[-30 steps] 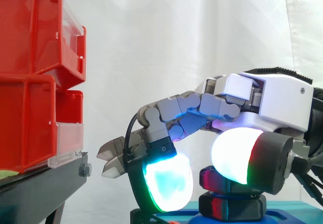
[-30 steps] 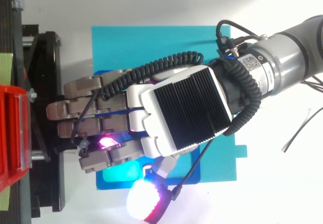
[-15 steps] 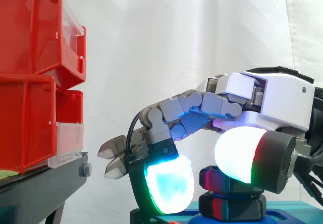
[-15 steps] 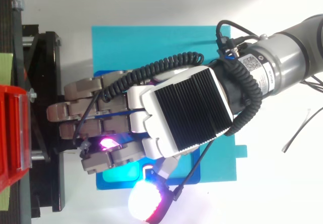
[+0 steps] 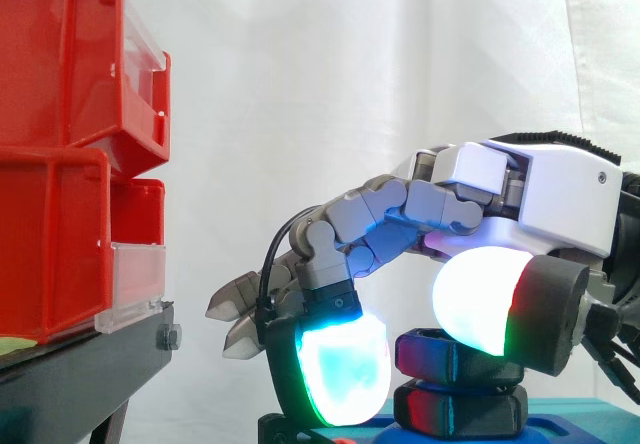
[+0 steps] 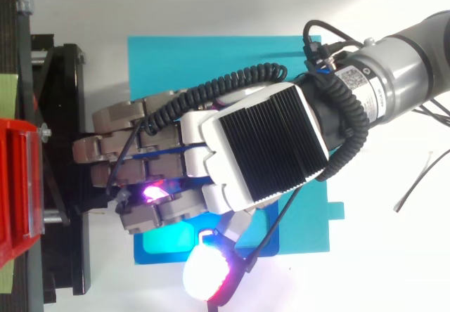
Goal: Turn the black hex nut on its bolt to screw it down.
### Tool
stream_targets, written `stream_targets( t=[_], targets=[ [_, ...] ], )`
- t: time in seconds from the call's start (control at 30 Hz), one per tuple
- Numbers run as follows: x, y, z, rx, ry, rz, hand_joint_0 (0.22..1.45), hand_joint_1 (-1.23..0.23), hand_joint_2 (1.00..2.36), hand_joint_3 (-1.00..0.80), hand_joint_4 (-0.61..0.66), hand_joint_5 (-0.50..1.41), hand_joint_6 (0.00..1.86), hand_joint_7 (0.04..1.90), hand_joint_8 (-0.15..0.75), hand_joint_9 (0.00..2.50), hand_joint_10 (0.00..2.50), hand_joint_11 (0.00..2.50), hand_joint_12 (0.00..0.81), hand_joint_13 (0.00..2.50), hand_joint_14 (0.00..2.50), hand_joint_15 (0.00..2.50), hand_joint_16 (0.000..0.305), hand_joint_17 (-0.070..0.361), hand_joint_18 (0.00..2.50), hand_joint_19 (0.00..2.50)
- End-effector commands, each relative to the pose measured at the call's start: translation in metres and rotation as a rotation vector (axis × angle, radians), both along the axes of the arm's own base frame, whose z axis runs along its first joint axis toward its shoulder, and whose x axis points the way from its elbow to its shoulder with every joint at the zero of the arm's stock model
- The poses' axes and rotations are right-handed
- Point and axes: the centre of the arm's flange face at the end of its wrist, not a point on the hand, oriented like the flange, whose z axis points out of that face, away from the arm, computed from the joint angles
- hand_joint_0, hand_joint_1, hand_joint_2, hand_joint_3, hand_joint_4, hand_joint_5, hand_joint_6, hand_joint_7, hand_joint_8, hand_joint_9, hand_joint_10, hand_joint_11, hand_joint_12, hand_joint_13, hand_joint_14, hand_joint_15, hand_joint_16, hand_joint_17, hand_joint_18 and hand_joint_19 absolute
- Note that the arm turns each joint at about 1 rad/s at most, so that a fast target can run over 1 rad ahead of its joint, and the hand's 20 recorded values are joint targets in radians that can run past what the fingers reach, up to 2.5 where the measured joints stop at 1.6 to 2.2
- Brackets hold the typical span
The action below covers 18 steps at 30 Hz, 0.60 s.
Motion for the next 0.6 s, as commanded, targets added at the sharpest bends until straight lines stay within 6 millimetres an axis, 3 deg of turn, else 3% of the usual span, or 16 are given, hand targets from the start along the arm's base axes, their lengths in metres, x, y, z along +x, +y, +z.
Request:
stream_targets(
  t=[0.0, 0.57],
  targets=[
    [0.000, -0.002, 0.002, -0.003, -0.002, 0.009, 0.50, -0.20, 1.00, -0.50, 0.13, -0.03, 0.76, 1.27, 0.258, 0.85, 0.00, 0.11, 0.315, 0.65, 0.00, 0.11, 0.054, 0.122, 0.57, 0.29],
    [0.000, -0.016, 0.009, -0.016, -0.017, 0.025, 0.51, -0.16, 1.00, -0.50, 0.11, -0.03, 0.76, 1.27, 0.253, 0.86, 0.01, 0.12, 0.311, 0.69, 0.01, 0.16, 0.053, 0.120, 0.59, 0.32]
  ],
)
